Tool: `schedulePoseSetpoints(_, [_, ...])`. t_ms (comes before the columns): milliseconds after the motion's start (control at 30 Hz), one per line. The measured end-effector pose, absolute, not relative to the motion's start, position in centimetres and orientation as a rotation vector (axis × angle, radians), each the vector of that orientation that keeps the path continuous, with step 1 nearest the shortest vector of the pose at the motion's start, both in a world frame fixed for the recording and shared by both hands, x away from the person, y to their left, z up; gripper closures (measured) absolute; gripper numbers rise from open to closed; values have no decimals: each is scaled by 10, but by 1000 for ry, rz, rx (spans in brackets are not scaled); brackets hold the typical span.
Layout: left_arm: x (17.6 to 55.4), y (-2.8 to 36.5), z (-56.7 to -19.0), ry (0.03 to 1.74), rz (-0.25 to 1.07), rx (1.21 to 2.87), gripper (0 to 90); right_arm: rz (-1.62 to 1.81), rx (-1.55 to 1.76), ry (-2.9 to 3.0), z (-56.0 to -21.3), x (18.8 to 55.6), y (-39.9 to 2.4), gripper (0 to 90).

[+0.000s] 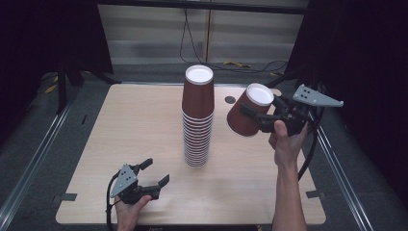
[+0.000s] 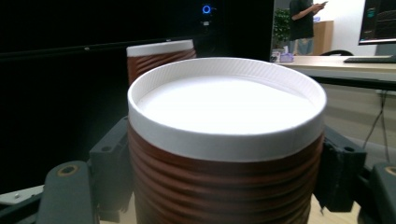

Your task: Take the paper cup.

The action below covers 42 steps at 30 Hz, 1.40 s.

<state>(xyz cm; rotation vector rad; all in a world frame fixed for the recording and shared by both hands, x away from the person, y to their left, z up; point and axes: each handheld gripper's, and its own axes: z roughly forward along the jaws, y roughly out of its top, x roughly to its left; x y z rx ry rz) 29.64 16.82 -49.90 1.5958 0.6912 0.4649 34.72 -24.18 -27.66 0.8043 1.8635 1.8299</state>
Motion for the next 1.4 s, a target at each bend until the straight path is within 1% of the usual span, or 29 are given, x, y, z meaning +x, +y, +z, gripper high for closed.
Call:
schedulePoseSetpoints(100, [295,164,-499,689,422,1610,157,1842,808,1864,-284,343,-240,228])
schedulePoseSetpoints(167, [295,162,-499,673,432,1630,157,1827,813,1881,-289,340,-237,228])
schedulePoseSetpoints(267, [293,158,-498,674,403,1628,157,1818,828,1887,-298,335,-234,228])
schedulePoseSetpoints(400, [293,155,-496,643,406,1656,157,1818,830,1910,-311,327,-231,227])
schedulePoseSetpoints(533, [293,152,-494,636,371,1652,157,1801,827,1950,-324,323,-224,228])
schedulePoseSetpoints(667, [294,152,-493,621,377,1654,158,1787,824,1973,-332,322,-220,228])
schedulePoseSetpoints(733, [293,150,-493,624,361,1645,159,1806,835,1981,-342,321,-219,228])
schedulePoseSetpoints(833, [293,149,-491,610,382,1657,160,1810,838,1992,-348,321,-216,228])
schedulePoseSetpoints(867, [293,147,-491,609,359,1649,161,1811,837,2000,-352,321,-215,228])
schedulePoseSetpoints(1400, [293,131,-483,515,301,1657,169,1841,807,2116,-390,324,-183,229])
